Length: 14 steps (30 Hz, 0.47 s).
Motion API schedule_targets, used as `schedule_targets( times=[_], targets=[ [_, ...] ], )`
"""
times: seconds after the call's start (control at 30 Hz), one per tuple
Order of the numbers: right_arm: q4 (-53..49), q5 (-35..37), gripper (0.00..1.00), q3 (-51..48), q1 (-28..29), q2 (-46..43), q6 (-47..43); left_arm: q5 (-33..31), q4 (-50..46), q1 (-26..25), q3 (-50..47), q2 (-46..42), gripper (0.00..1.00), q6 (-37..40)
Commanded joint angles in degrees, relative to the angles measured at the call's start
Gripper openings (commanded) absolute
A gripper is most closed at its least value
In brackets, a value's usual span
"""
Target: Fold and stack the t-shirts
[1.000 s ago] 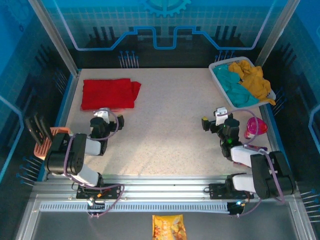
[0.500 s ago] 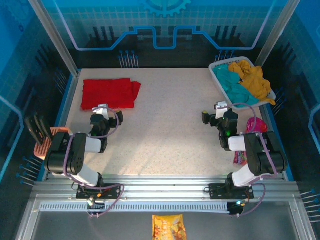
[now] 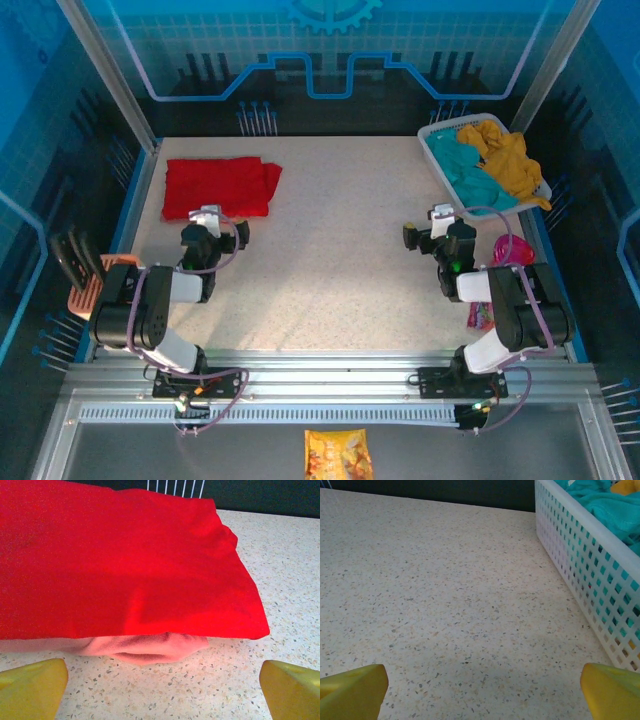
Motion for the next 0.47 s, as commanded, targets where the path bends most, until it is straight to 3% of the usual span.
schedule_targets(
  times=[0.0,0.43],
  targets=[
    [0.3,-1.1,1.0,0.8,-0.4,-0.1,-0.2,1.2,-0.1,-0.4,1.0,-0.1,0.99,1.0],
    [0.4,-0.1,1.0,0.8,-0.3,-0.1,0.0,1.3,-0.2,-0.4,0.9,-0.1,0.99,0.9]
  ],
)
